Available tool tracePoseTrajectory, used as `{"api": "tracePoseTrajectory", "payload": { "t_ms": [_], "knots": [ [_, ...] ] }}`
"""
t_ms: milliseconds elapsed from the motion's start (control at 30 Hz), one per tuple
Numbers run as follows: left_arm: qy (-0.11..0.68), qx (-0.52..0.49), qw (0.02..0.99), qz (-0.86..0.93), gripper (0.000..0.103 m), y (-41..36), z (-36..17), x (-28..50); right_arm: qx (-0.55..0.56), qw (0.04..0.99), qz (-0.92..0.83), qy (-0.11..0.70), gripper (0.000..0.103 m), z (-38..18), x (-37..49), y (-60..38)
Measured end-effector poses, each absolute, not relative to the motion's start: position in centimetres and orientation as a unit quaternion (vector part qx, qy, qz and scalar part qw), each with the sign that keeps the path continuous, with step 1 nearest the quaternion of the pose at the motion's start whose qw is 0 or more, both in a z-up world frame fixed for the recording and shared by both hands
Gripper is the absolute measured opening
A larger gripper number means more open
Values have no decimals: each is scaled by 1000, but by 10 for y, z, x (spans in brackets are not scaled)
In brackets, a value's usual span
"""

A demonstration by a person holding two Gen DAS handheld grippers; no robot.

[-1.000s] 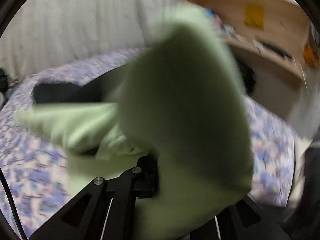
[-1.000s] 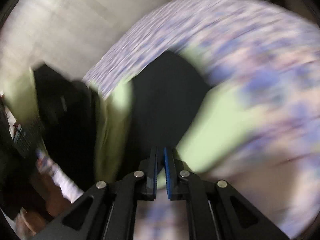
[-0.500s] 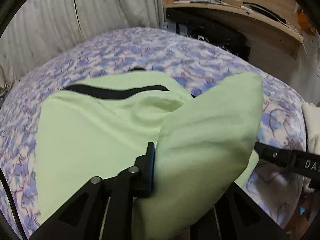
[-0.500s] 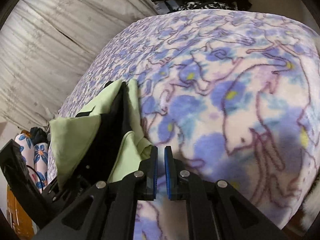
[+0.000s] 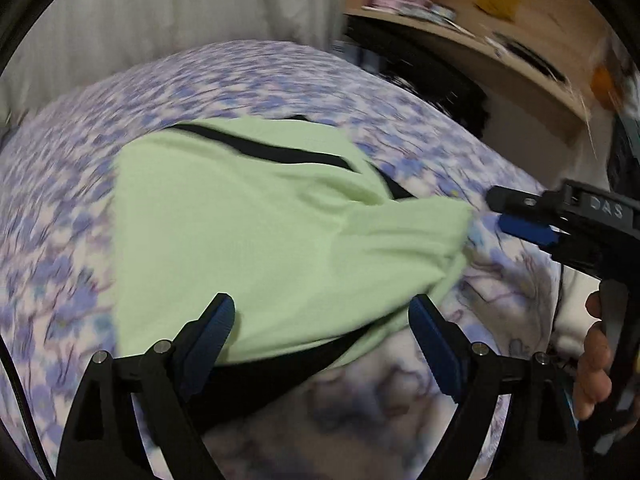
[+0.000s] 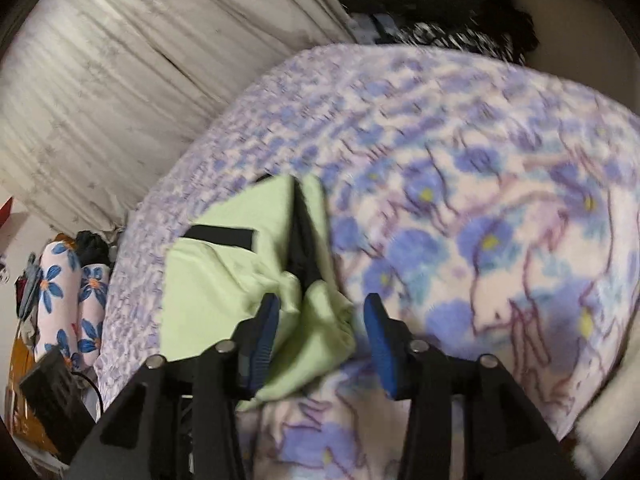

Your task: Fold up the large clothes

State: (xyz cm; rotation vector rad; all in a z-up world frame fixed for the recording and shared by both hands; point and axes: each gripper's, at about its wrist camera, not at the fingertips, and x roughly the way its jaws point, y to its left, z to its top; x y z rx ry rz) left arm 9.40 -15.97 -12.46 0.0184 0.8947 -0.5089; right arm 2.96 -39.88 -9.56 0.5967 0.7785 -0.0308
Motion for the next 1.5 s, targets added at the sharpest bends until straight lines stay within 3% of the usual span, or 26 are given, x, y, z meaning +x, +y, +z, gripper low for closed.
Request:
{"api": "tracePoseTrajectory", "payload": {
  "t_ms": [333,667,700,733,767,867,1033,1233,1500],
  "knots": [
    [449,-93,876,-150,82,-62,-133,132,282,843,72,453,45,-111,112,-385],
    [499,-136,840,-165,80,-58,-178,156,213,810,94,538,45,-149,170,-360],
    [499,-139,839,-168,80,-59,-179,158,207,811,101,537,42,-150,172,-358],
    [499,-139,838,-169,80,-60,-179,159,200,814,112,534,19,-151,173,-354],
    [499,-137,838,-170,80,-61,-179,160,190,816,117,533,7,-150,172,-352],
    [500,-123,840,-170,79,-65,-175,162,183,835,125,503,4,-130,159,-358],
    [496,-108,842,-181,79,-70,-173,156,185,868,114,446,4,-99,126,-374],
    [514,-113,829,-189,81,-80,-195,157,186,843,60,501,4,-173,138,-379],
    [509,-108,833,-187,81,-81,-194,150,189,851,49,487,7,-163,132,-378]
  ]
}}
